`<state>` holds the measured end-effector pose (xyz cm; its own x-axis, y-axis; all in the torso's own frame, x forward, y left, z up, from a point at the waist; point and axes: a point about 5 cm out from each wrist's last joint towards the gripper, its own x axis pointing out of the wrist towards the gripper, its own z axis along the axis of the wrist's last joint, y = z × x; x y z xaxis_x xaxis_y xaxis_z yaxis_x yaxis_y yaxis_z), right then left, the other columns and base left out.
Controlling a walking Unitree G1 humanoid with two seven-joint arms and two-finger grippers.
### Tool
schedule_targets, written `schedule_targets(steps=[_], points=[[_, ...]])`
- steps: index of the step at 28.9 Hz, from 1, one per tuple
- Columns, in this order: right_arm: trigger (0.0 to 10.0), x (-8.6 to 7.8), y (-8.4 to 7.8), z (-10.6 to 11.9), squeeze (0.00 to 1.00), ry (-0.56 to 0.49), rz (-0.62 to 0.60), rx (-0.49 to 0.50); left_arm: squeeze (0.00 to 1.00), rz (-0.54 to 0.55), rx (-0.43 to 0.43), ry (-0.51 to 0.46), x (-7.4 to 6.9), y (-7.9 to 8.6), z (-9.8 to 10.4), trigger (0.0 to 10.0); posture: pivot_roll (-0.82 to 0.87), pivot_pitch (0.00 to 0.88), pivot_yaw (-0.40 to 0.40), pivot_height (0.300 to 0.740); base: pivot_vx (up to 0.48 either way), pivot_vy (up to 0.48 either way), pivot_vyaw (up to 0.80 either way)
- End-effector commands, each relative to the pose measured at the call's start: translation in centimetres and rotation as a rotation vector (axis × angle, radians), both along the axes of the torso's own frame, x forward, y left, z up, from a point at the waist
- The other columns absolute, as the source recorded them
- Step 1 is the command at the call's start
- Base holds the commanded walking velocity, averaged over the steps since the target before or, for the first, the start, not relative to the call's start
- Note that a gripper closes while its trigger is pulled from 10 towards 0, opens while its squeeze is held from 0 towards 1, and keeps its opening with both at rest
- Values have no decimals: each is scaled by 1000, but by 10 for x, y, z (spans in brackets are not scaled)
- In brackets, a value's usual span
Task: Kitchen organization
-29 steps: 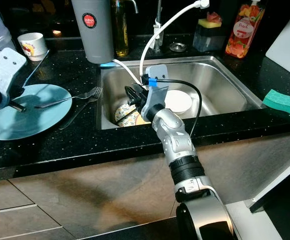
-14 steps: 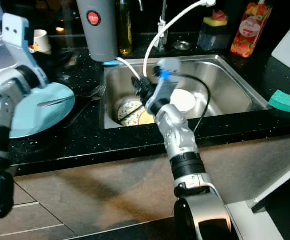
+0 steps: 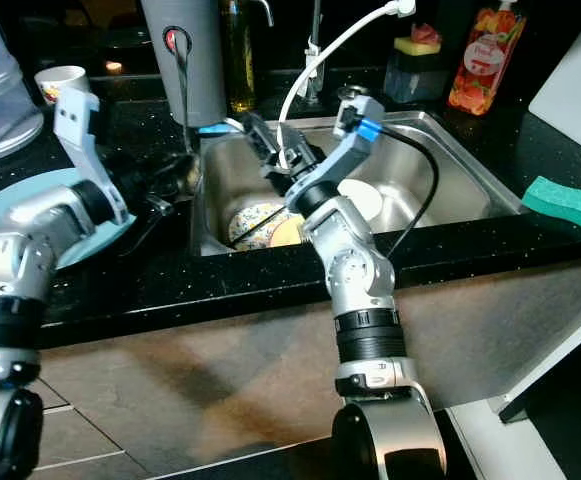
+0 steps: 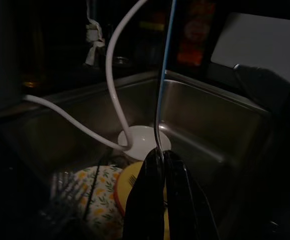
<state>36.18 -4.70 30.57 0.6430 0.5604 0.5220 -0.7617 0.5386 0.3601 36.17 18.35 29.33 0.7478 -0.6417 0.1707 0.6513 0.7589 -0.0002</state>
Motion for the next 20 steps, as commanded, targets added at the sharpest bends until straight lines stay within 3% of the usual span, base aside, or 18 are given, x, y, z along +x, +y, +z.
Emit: schedule_targets(steps=[1, 8, 20], points=[[10000, -8, 14, -1, 0, -21, 72, -70, 0, -32, -21, -1, -4, -6, 0, 0, 20, 117, -11, 740, 0, 0, 0], [10000, -16, 22, -3, 0, -17, 112, -89, 0, -81, -17, 22, -10, -17, -6, 0, 22, 108, -14, 740, 0, 0, 0], [10000, -18, 22, -3, 0, -12, 107, -115, 0, -159, 4, 57, -20, -28, -12, 0, 24, 107, -13, 740, 0, 0, 0]])
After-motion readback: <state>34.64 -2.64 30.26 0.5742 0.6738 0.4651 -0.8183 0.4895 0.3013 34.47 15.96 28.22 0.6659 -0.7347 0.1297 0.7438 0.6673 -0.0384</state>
